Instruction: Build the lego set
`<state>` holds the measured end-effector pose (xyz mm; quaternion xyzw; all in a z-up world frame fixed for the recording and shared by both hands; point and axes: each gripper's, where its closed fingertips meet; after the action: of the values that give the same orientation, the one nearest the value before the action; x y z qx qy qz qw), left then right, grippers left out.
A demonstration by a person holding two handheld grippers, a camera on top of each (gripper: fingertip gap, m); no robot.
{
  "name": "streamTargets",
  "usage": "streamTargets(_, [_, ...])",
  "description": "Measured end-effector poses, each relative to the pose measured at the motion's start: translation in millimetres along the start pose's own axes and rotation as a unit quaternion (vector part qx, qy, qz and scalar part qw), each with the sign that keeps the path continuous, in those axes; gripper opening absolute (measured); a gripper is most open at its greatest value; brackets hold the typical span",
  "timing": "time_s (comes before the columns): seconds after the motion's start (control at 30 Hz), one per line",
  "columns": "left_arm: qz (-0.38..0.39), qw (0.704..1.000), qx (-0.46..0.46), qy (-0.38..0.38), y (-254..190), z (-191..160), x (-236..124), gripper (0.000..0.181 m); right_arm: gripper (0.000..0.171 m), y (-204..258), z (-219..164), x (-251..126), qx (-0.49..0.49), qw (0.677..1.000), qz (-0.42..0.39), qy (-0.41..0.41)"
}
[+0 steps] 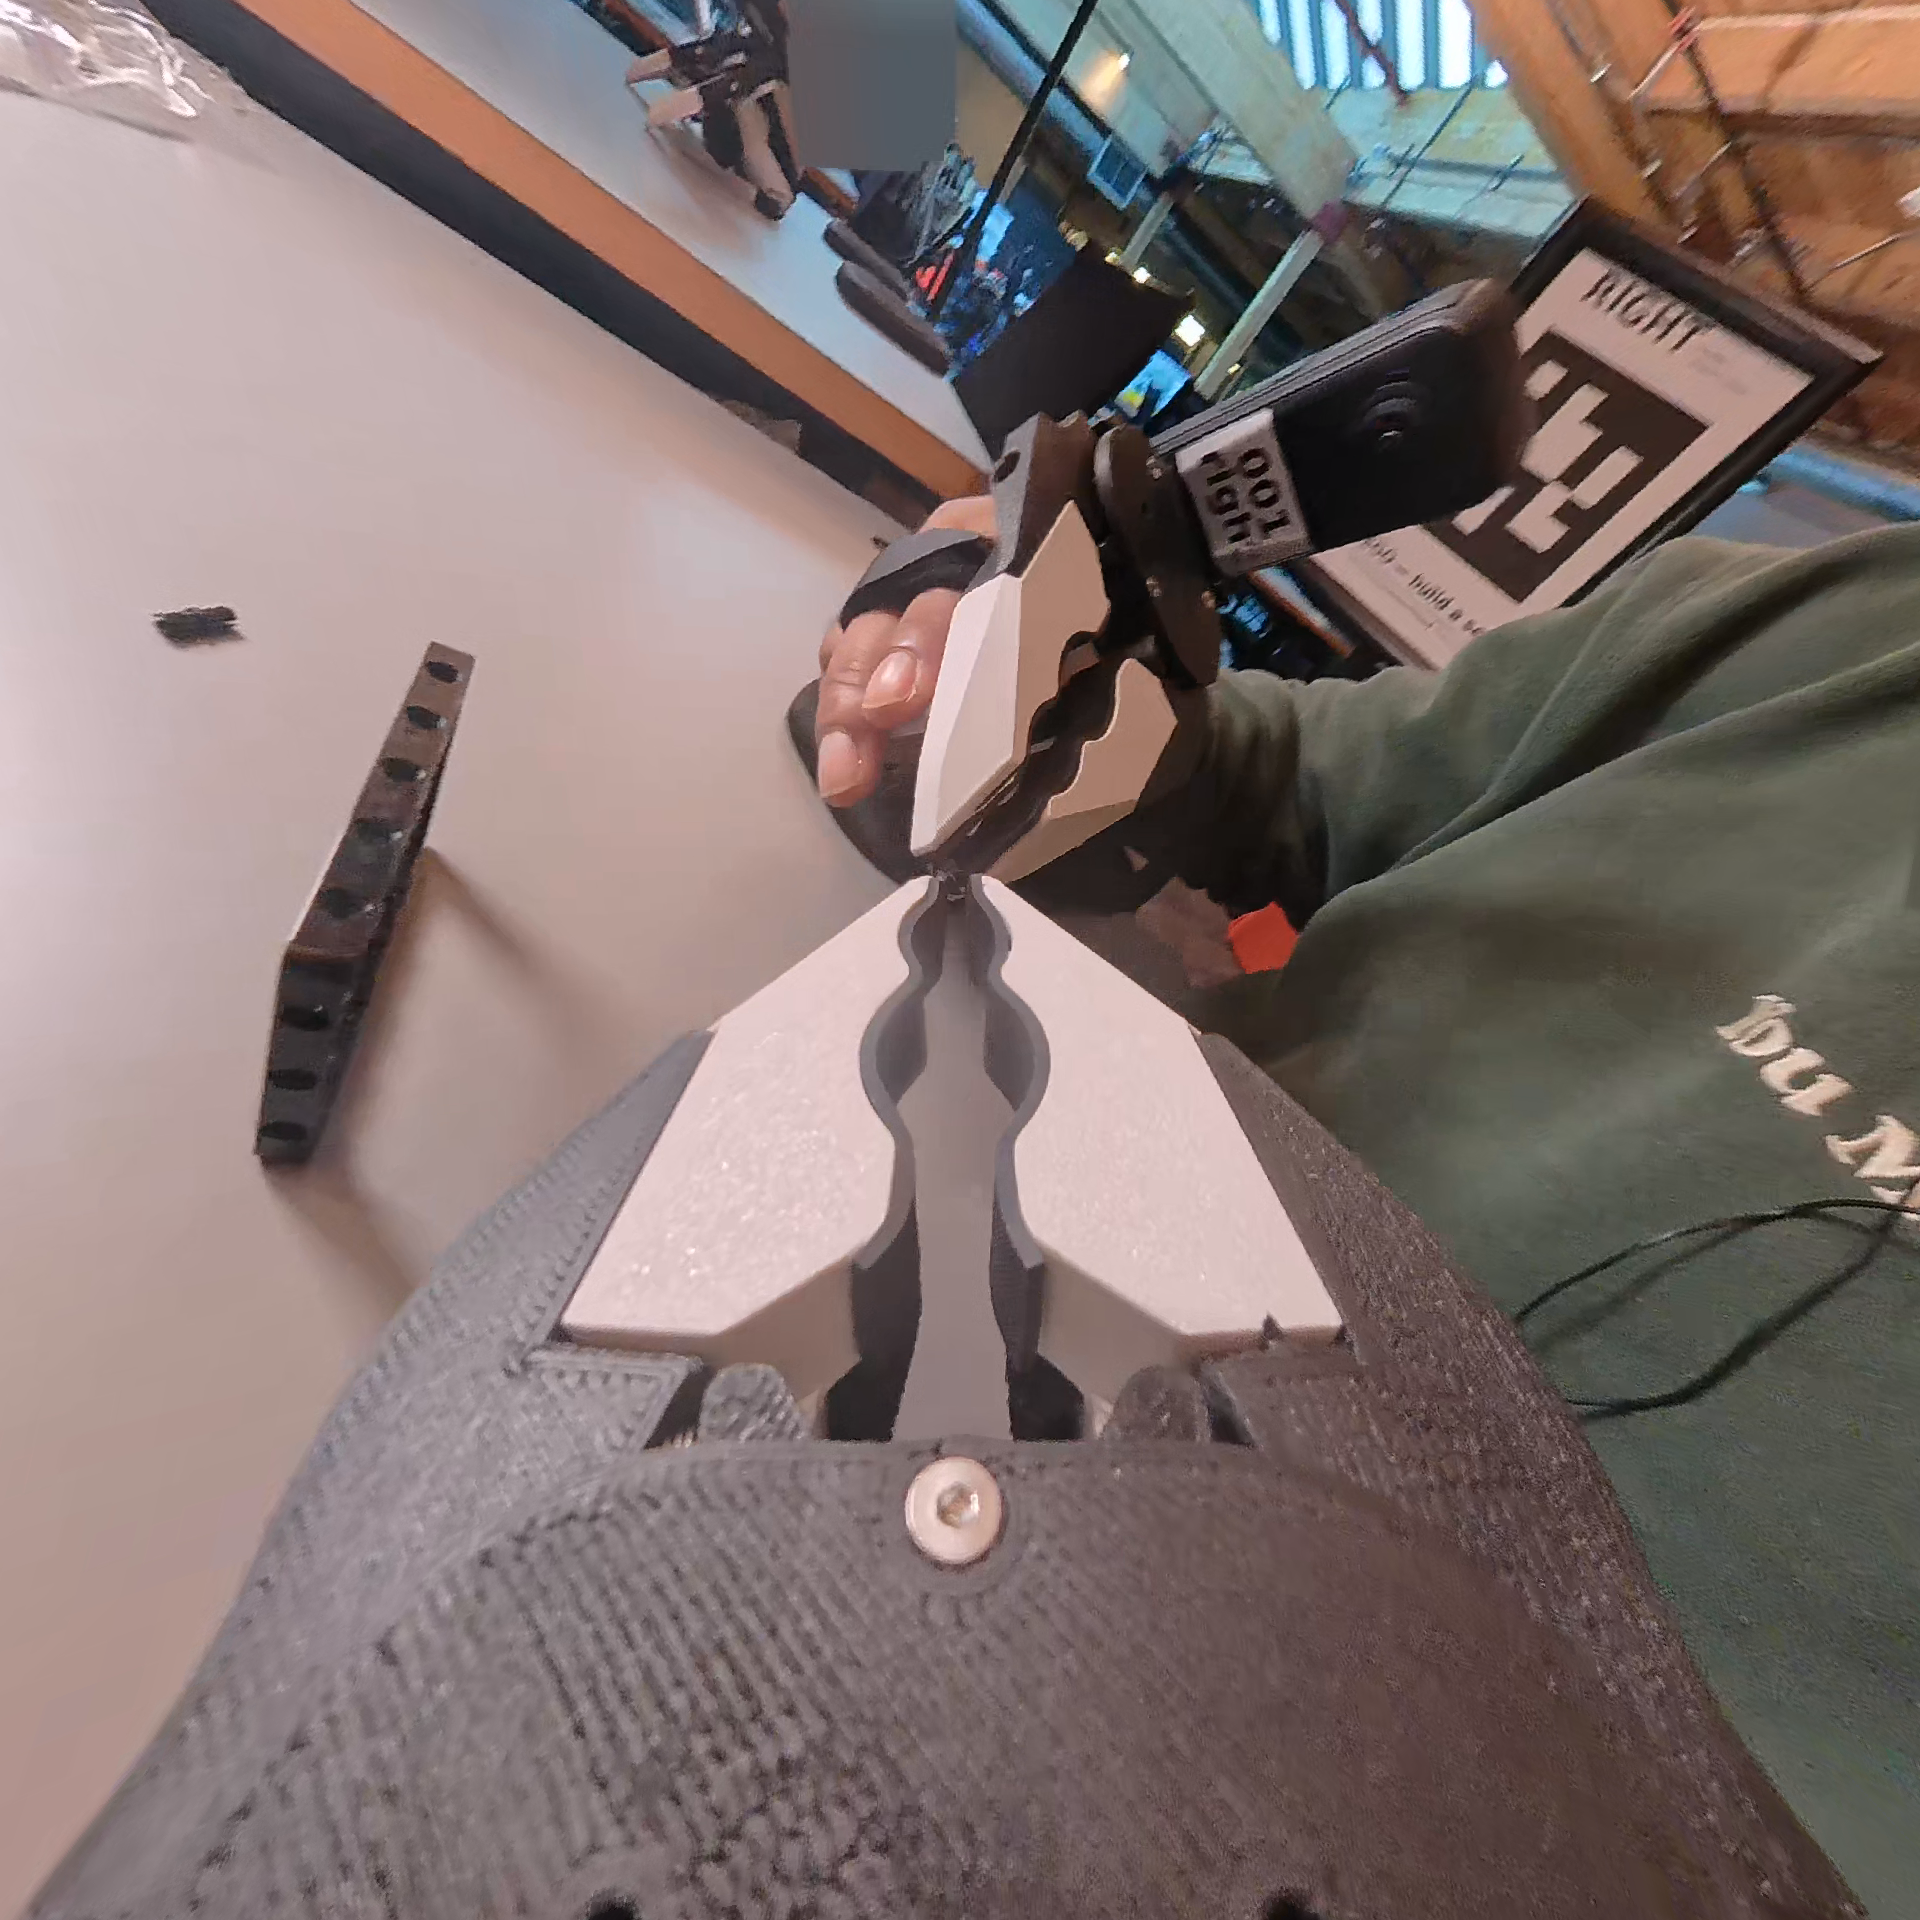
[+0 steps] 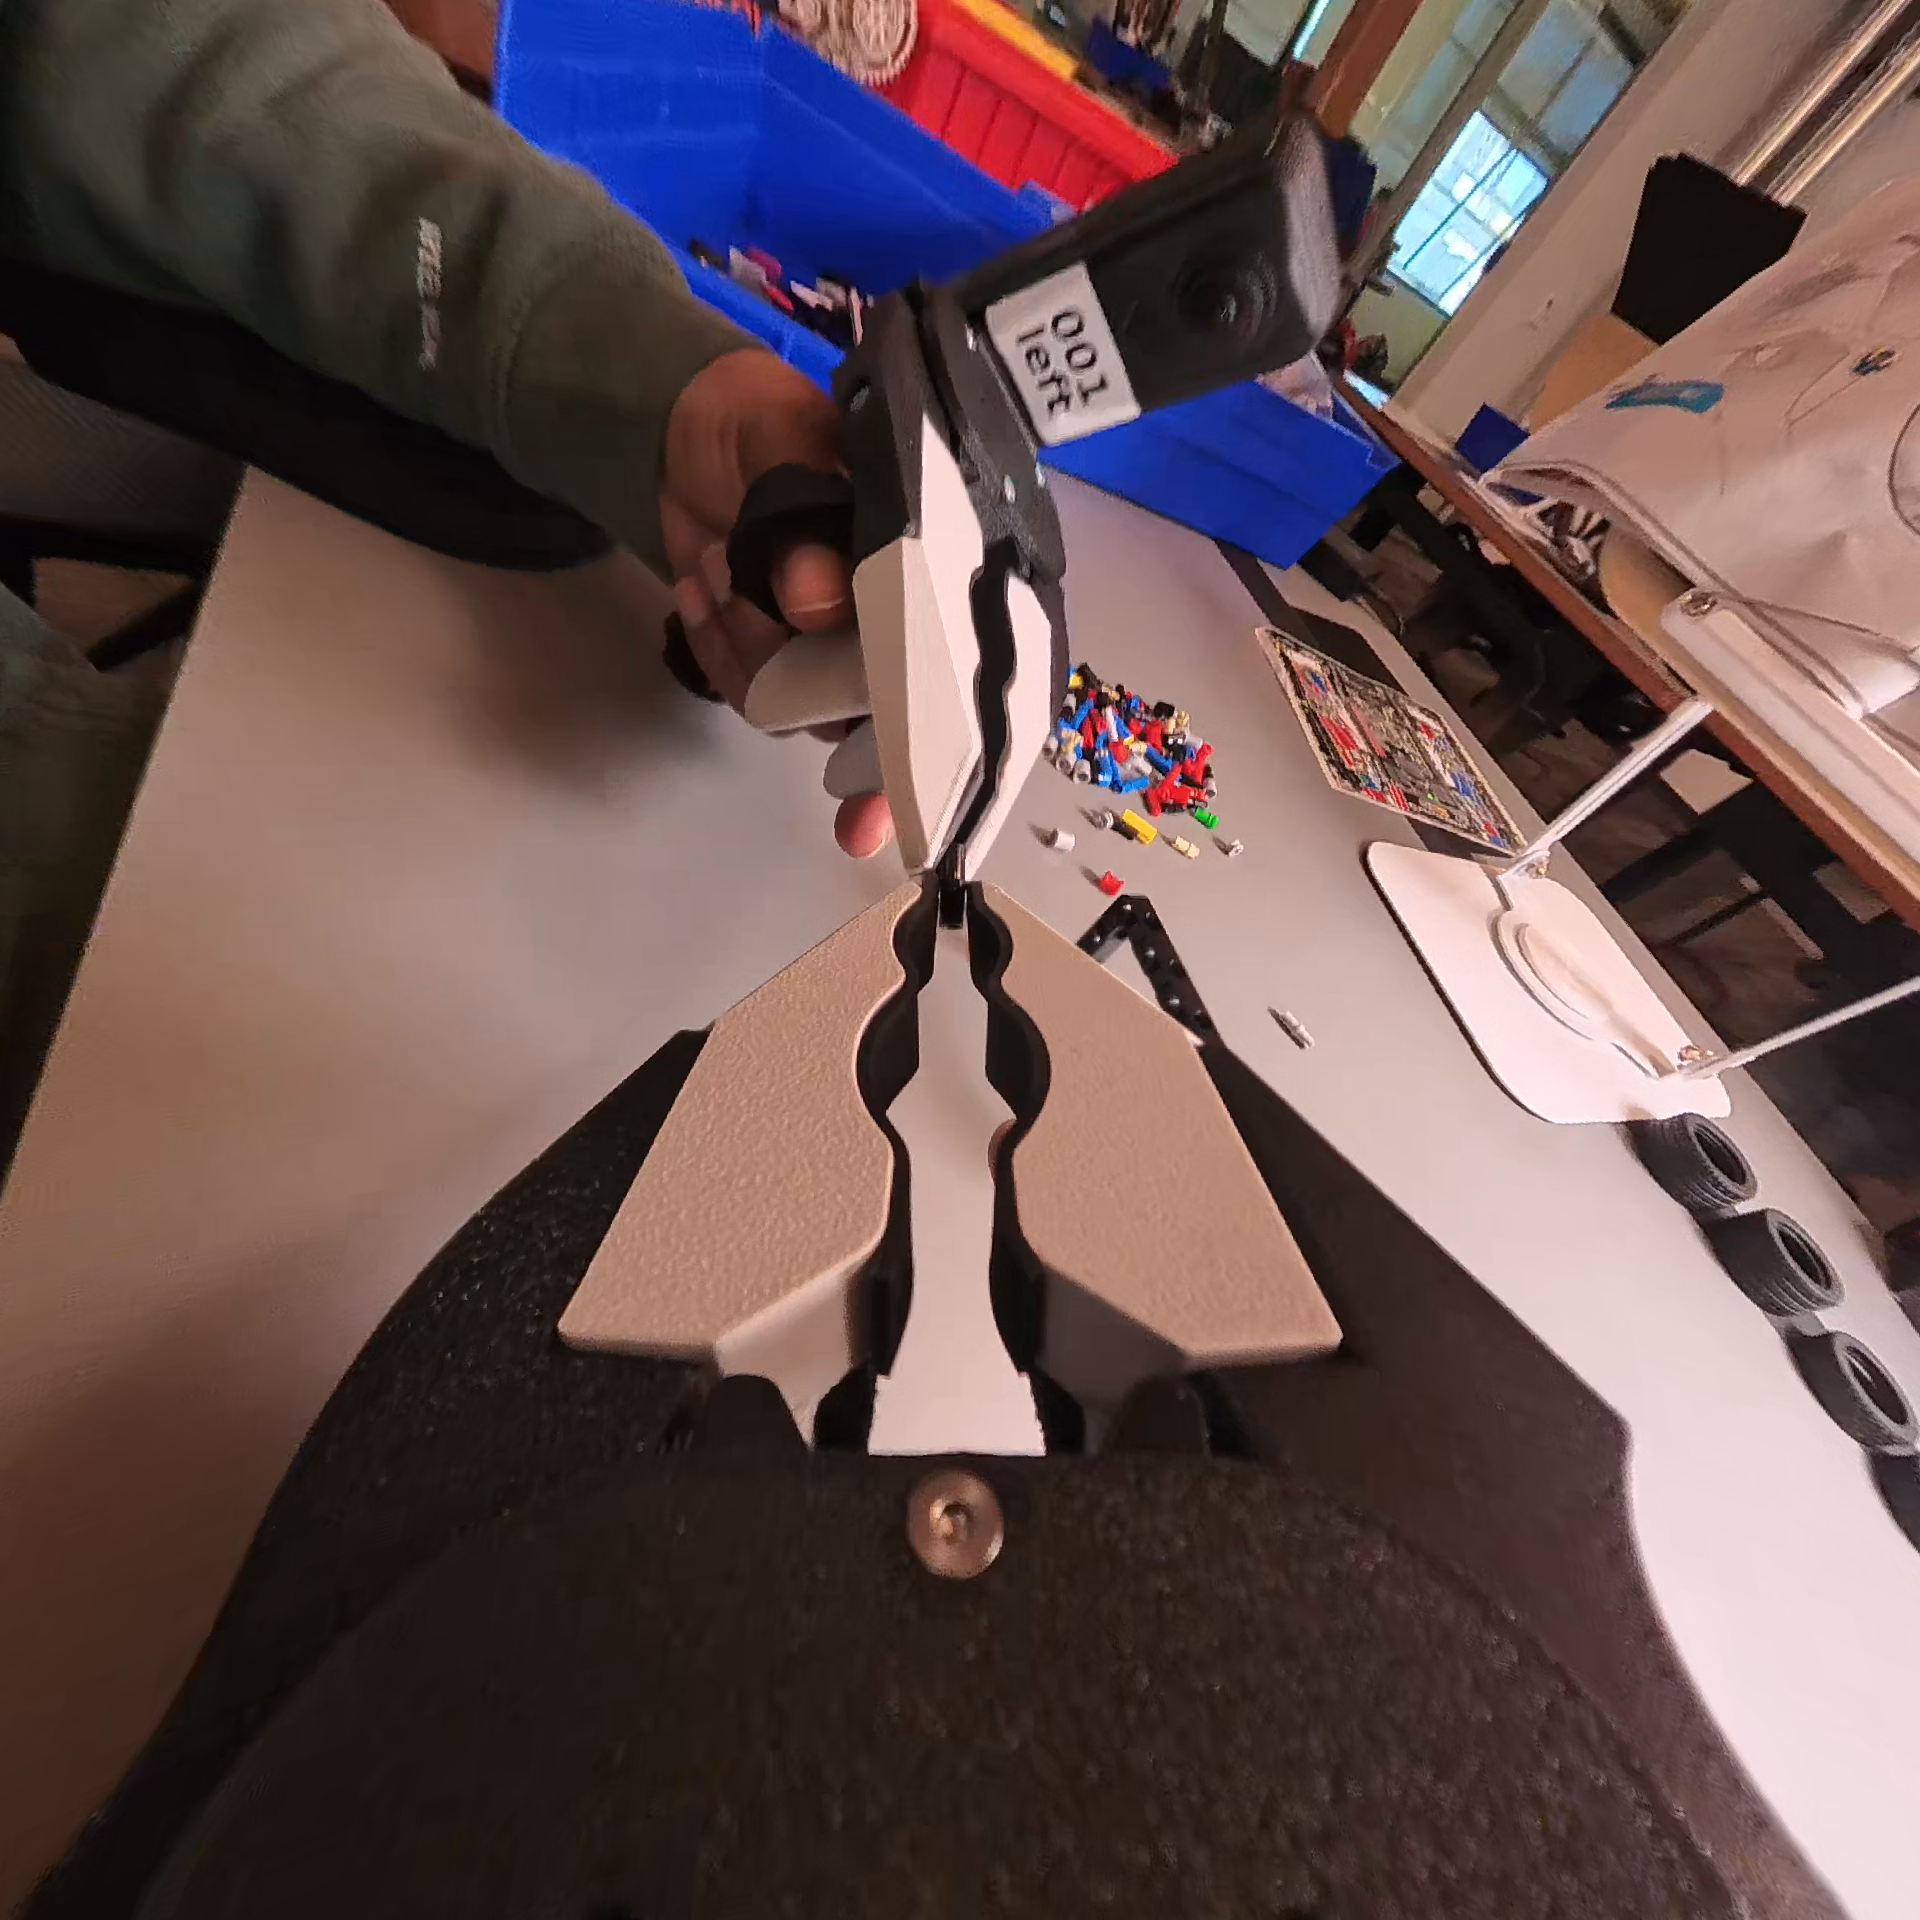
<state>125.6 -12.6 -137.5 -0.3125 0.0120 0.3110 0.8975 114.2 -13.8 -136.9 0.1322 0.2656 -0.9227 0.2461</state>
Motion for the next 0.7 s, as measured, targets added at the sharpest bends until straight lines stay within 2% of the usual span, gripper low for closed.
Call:
streamTargets(0.17, [-0.058, 0.997, 0.008, -0.044, -19.3, 12.9, -3.8, 0.001, 0.008, -2.3, 17.2, -8.9, 0.097, 0.992, 0.036, -0.066])
streamTargets(0.3, [-0.071, 0.995, 0.042, -0.062, -31.1, 18.8, -5.8, 0.001, 0.010, -1.0, 31.0, -15.6, 0.198, 0.969, 0.079, -0.127])
streamTargets(0.43, [-0.090, 0.992, 0.038, -0.076, -36.8, 21.9, -7.3, 0.001, 0.002, 2.4, 34.4, -16.5, 0.205, 0.965, 0.089, -0.138])
streamTargets(0.7, [-0.073, 0.992, 0.065, -0.082, -37.9, 23.3, -7.3, 0.000, 0.001, 0.9, 37.9, -19.0, 0.244, 0.952, 0.115, -0.143])
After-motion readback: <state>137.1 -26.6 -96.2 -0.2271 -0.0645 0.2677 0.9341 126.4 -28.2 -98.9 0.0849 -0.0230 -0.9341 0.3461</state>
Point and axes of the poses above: each gripper's, where its closed fingertips meet, x out along the fingers, z out of its top, y = z × x across the jaws, and after that the axes turned 6 degrees about y, right-handed
